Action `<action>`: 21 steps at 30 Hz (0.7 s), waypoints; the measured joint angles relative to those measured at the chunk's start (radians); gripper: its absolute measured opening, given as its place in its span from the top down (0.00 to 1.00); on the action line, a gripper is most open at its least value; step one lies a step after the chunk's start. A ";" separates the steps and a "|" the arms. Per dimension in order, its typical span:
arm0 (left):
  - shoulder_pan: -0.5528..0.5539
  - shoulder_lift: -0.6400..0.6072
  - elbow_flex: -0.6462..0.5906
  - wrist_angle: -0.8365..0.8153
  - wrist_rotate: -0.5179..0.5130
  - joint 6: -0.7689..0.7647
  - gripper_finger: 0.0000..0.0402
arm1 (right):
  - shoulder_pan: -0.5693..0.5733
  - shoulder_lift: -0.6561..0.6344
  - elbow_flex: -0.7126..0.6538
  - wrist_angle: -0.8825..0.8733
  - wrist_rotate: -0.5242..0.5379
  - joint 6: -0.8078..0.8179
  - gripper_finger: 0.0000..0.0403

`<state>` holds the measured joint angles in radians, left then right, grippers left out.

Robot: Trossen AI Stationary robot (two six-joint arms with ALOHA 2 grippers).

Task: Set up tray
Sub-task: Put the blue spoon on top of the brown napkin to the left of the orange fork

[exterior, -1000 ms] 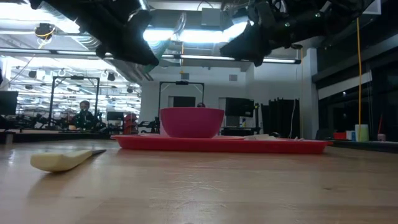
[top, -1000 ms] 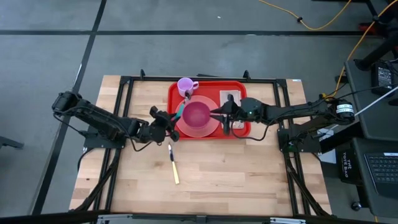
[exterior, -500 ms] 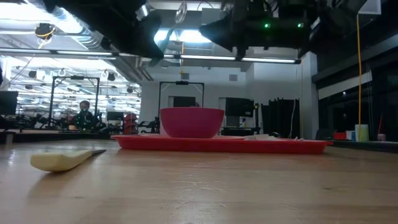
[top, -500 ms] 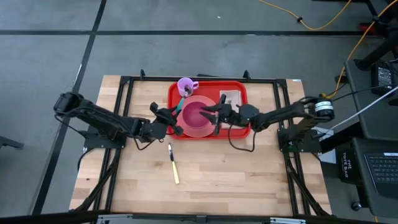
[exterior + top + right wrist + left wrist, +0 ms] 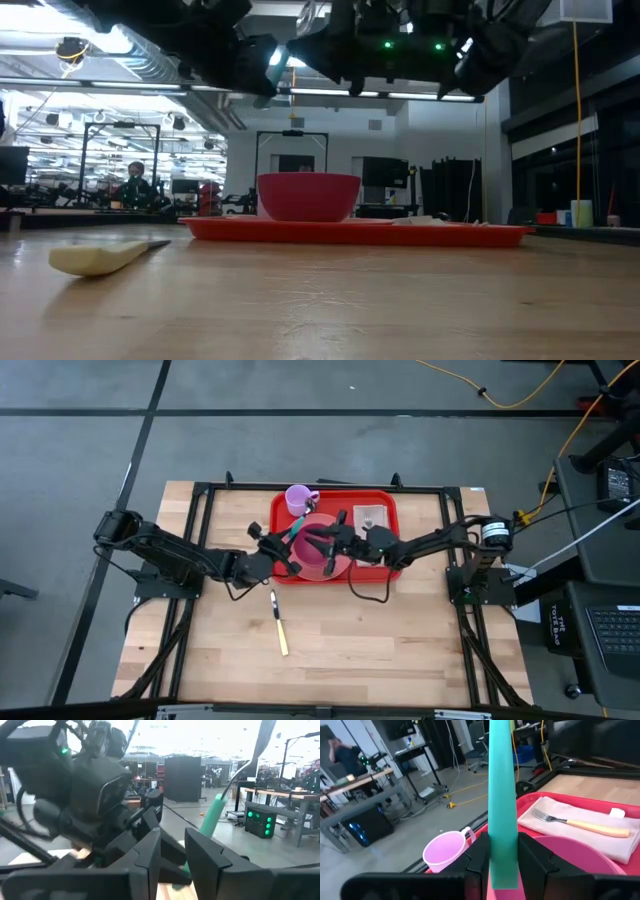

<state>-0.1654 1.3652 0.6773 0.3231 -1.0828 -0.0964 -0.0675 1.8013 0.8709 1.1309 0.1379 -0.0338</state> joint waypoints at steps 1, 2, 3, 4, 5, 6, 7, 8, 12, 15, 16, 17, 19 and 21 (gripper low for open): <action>0.000 0.000 0.000 0.007 0.000 0.015 0.84 | -0.001 0.006 0.009 0.001 0.000 0.000 0.77; 0.000 0.001 0.000 0.013 0.000 0.027 0.84 | -0.002 0.009 0.012 -0.002 0.000 0.000 0.77; 0.000 0.001 0.000 0.018 0.000 0.036 0.84 | -0.002 0.009 0.013 -0.006 0.001 0.000 0.77; 0.000 0.001 0.000 0.019 0.000 0.040 0.84 | -0.002 0.009 0.016 -0.012 0.002 0.001 0.77; 0.000 0.001 0.000 0.018 0.000 0.041 0.84 | -0.002 0.009 0.017 -0.011 0.001 0.002 0.77; 0.000 0.001 0.000 0.018 0.000 0.041 0.84 | -0.002 0.009 0.017 -0.010 0.001 0.002 0.77; 0.000 0.001 0.000 0.019 0.001 0.041 0.84 | -0.002 0.009 0.017 -0.011 0.001 0.002 0.77; -0.003 0.001 0.000 0.019 0.000 0.043 0.84 | -0.001 0.009 0.017 -0.012 0.001 0.002 0.77; -0.025 0.001 0.000 0.020 -0.022 0.080 0.84 | -0.002 0.009 0.017 -0.027 0.001 0.001 0.77; -0.046 0.001 0.000 0.021 -0.064 0.102 0.84 | -0.004 0.009 0.017 -0.024 0.002 -0.001 0.77; -0.052 0.001 0.000 0.024 -0.077 0.110 0.84 | -0.004 0.009 0.017 -0.025 0.002 -0.001 0.77; -0.059 0.001 0.000 0.026 -0.089 0.118 0.84 | -0.004 0.009 0.017 -0.027 0.002 -0.001 0.77; -0.067 0.001 0.000 0.042 -0.100 0.137 0.84 | -0.004 0.009 0.017 -0.026 0.002 -0.011 0.76; -0.071 0.001 0.000 0.063 -0.098 0.156 0.84 | -0.004 0.009 0.017 -0.026 0.002 -0.026 0.76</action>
<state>-0.2359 1.3659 0.6773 0.3860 -1.1811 0.0594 -0.0719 1.8103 0.8875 1.1048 0.1394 -0.0602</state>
